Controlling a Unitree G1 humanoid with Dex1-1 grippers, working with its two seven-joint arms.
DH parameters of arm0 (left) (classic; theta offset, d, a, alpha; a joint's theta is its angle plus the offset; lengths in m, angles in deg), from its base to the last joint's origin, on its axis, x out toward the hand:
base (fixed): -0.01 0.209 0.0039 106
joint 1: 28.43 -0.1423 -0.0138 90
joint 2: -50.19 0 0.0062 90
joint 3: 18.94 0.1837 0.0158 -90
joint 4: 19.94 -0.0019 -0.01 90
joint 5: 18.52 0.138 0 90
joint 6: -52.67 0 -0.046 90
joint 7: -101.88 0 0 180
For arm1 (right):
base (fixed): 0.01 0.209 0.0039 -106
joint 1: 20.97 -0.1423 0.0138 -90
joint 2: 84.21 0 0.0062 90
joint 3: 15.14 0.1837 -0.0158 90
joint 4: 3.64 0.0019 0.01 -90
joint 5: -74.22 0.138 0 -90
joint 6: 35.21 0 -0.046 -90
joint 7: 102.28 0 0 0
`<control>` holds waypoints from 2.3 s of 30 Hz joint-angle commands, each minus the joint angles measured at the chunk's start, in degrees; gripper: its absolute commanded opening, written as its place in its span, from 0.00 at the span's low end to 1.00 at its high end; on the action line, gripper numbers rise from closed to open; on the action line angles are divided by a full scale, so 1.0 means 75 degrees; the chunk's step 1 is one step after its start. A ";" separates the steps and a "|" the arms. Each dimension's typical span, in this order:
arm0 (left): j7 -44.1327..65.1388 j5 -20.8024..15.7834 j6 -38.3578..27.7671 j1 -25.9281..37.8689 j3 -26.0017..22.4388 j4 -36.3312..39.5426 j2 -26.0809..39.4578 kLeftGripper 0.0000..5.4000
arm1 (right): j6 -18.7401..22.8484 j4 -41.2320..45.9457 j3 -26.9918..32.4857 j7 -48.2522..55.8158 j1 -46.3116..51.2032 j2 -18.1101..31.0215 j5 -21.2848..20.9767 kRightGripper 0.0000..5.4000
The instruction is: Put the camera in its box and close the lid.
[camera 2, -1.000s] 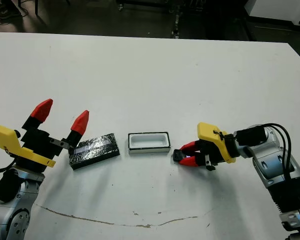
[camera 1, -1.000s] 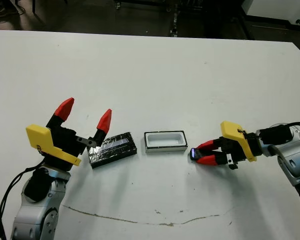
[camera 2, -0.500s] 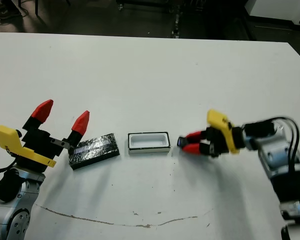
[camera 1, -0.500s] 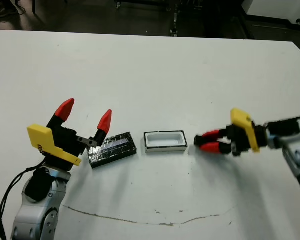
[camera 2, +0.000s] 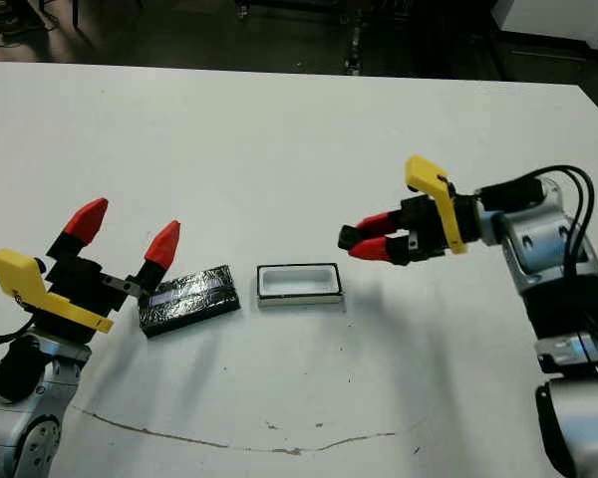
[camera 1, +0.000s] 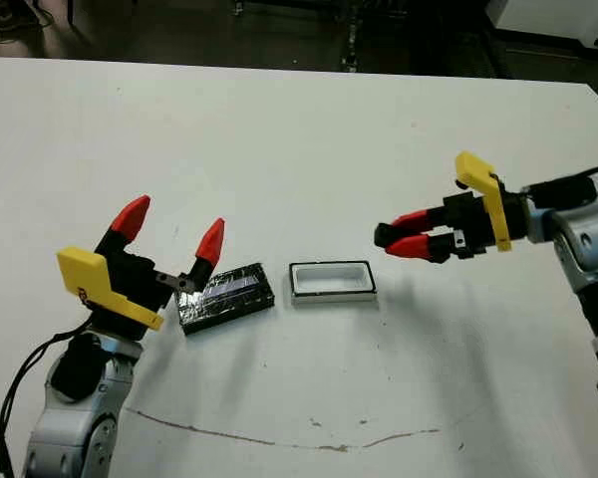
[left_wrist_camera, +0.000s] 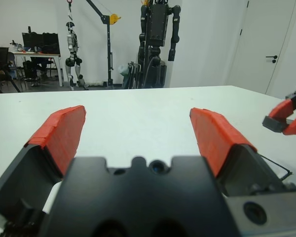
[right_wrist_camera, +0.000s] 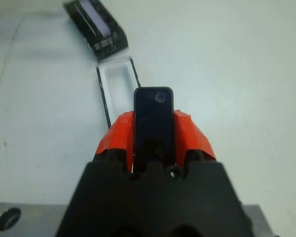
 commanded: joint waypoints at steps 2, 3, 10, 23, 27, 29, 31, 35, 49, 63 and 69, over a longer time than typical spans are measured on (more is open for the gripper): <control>-0.0013 0.0031 0.0088 -0.0034 0.0002 0.0035 0.0049 1.00 | -0.0191 -0.0224 -0.0070 -0.0068 -0.0123 -0.0459 -0.0021 0.31; -0.0005 0.0029 0.0076 -0.0036 0.0002 0.0024 0.0049 1.00 | -0.0164 -0.0227 -0.0087 -0.0066 -0.0116 -0.0551 -0.0012 0.31; 0.0056 0.0098 -0.0046 -0.0039 0.0031 -0.0107 0.0061 1.00 | -0.0225 -0.0763 -0.0101 0.0155 -0.0040 -0.1352 0.0240 0.31; 0.0057 0.0070 -0.0160 -0.0106 0.0032 -0.0223 -0.0022 1.00 | -0.0328 -0.1328 -0.0196 0.0245 -0.0181 -0.1836 0.0106 0.31; 0.0105 0.0077 -0.0239 -0.0111 0.0052 -0.0271 -0.0017 1.00 | -0.0478 -0.1437 -0.0261 0.0277 -0.0237 -0.1874 0.0001 0.31; 0.0107 0.0072 -0.0257 -0.0116 0.0051 -0.0297 -0.0028 1.00 | -0.0557 -0.1533 -0.0297 0.0288 -0.0293 -0.1868 -0.0070 0.31; 0.0101 0.0040 -0.0238 -0.0122 0.0046 -0.0300 -0.0034 1.00 | -0.0665 -0.1646 -0.0321 0.0302 -0.0339 -0.1875 -0.0150 0.31; 0.0148 0.0064 -0.0314 -0.0120 0.0046 -0.0354 -0.0006 1.00 | -0.1004 -0.1838 -0.0358 0.0305 -0.0375 -0.1915 -0.0306 0.31; 0.0150 -0.0024 -0.0301 -0.0147 0.0069 -0.0364 -0.0043 1.00 | -0.1564 -0.2128 -0.0394 0.0345 -0.0428 -0.1935 -0.0584 0.31; 0.0183 0.0025 -0.0349 -0.0136 0.0070 -0.0403 -0.0008 1.00 | -0.1681 -0.2170 -0.0482 0.0511 -0.0255 -0.2034 -0.0682 0.31; 0.0135 0.0053 -0.0301 -0.0151 0.0079 -0.0365 -0.0011 1.00 | -0.1676 -0.2161 -0.0522 0.0526 -0.0200 -0.2003 -0.0726 0.31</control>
